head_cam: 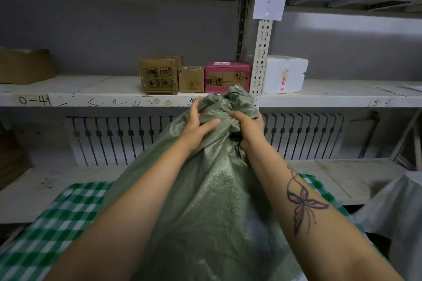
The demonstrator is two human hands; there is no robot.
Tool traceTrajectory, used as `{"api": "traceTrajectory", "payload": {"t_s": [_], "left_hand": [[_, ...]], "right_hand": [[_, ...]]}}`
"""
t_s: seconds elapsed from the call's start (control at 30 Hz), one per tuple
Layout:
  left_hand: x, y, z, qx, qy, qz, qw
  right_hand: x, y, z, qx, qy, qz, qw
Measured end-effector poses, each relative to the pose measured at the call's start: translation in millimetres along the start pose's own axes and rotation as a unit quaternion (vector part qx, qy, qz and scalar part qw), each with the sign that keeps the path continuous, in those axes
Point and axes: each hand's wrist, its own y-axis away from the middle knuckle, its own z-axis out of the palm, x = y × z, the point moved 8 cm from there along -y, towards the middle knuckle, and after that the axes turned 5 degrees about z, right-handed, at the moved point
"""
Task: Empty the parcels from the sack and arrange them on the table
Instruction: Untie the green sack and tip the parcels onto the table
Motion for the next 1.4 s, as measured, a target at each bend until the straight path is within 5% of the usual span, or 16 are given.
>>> {"api": "traceTrajectory", "payload": {"t_s": [0.07,0.13,0.23,0.37,0.53,0.7,0.77,0.83,0.9,1.0,1.07,1.27,1.4], "left_hand": [[-13,1,-8,0.027,-0.249,-0.069,0.966],[-24,6,-9,0.026,-0.356,-0.144,0.923],[-27,10,4,0.025,-0.167,-0.187,0.968],[-21,5,6,0.093,0.115,-0.101,0.984],[-26,3,5,0.150,0.212,-0.136,0.956],[-22,2,-4,0.202,0.158,-0.124,0.959],[-22,3,-12,0.220,0.134,-0.114,0.960],[-22,3,-18,0.234,0.107,-0.105,0.961],[-21,1,-24,0.248,0.084,-0.103,0.960],[-26,-2,-30,0.257,0.079,-0.121,0.956],[-29,-3,-28,0.243,0.097,-0.133,0.956],[-36,-1,-17,0.165,0.165,-0.165,0.958],[-27,1,-16,0.064,0.184,-0.146,0.970]], "right_hand": [[-6,3,-6,0.029,-0.050,-0.017,0.998],[-7,6,-6,0.034,-0.069,-0.022,0.997],[7,10,-1,0.015,-0.095,0.060,0.994],[20,20,15,-0.087,-0.060,0.174,0.979],[28,21,15,-0.122,-0.064,0.200,0.970],[34,15,8,-0.122,-0.002,0.211,0.970],[33,12,0,-0.087,0.099,0.190,0.973],[17,7,-17,0.029,0.186,0.107,0.976],[-7,11,-1,-0.015,0.248,-0.011,0.969],[8,30,36,-0.212,0.466,-0.016,0.859],[21,33,35,-0.220,0.567,0.000,0.794],[1,34,41,-0.116,0.497,-0.201,0.836],[-10,32,27,-0.080,0.448,-0.196,0.869]]}}
